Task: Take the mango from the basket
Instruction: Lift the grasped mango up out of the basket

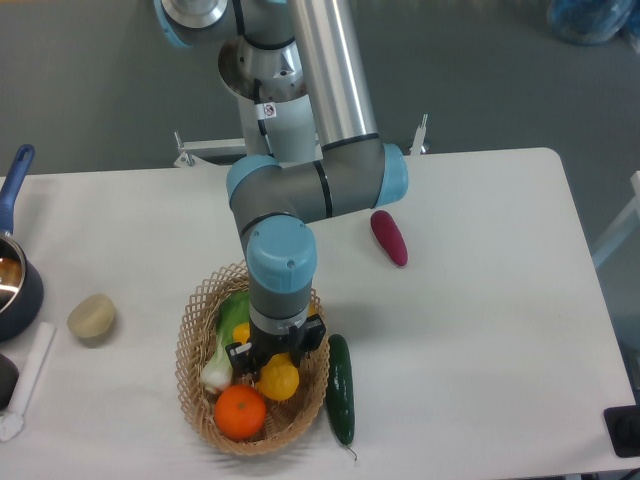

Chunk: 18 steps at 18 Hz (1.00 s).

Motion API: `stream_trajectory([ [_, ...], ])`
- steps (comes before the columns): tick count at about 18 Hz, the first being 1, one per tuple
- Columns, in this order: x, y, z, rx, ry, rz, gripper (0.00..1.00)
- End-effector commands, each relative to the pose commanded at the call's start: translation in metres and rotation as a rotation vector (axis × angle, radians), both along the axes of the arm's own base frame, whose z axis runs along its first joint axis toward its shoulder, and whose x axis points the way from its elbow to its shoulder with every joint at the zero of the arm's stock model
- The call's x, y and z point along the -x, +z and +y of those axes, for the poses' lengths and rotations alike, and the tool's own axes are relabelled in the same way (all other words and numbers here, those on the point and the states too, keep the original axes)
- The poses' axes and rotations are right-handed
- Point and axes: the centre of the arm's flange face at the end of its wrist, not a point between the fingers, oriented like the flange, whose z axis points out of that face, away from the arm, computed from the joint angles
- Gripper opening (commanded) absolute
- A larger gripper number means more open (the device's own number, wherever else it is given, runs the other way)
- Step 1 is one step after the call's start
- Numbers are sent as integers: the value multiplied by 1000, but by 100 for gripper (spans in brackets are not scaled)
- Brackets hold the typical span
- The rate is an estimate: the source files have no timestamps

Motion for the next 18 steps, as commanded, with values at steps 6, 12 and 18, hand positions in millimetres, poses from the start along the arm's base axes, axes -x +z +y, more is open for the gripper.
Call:
stream_trajectory([
  [6, 31, 67, -3, 28, -143, 235, 34],
  [12, 93, 94, -44, 61, -347, 337, 34],
  [18, 126, 120, -85, 17, -499, 371, 34],
])
